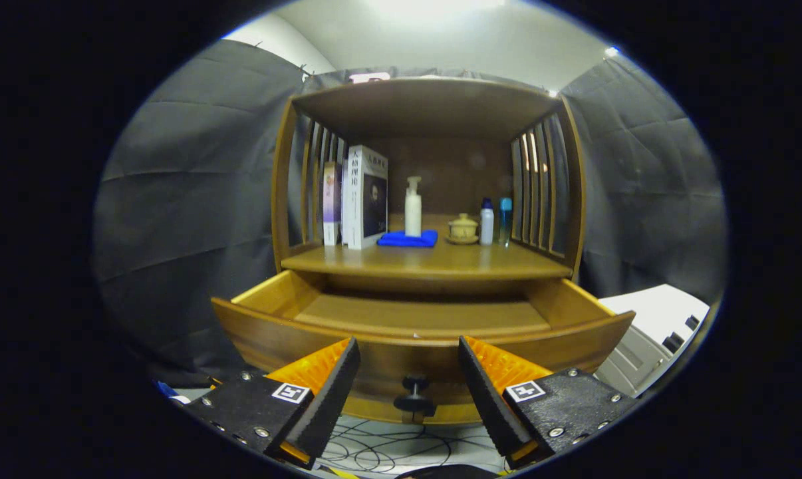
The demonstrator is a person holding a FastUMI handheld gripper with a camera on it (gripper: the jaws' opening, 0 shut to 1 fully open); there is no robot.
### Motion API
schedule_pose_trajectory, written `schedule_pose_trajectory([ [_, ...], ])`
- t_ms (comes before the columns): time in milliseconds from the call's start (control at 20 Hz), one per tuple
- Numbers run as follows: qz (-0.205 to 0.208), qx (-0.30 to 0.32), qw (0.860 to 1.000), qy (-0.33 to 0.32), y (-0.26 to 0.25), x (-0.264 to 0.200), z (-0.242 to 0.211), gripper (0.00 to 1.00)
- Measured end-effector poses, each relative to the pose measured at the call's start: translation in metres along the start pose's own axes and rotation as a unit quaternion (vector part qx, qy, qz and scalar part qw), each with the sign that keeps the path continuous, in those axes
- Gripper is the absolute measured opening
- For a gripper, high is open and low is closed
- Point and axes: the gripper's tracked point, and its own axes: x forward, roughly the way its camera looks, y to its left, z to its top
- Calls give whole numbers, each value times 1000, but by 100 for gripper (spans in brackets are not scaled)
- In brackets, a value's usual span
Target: Pull open the drawer, take out the items inside it, and place them on the countertop above the cabinet.
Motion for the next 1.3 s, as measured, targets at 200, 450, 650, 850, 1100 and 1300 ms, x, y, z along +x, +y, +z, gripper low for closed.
schedule_pose_trajectory([
  [200,-14,19,998,57,2,36,8,92],
  [450,-41,30,984,168,-12,83,-19,93],
  [650,-44,54,967,244,-19,110,-47,93],
  [850,-42,81,948,304,-16,128,-74,93],
  [1100,-41,106,917,383,-8,138,-108,93],
  [1300,-55,136,894,423,-11,136,-124,93],
])
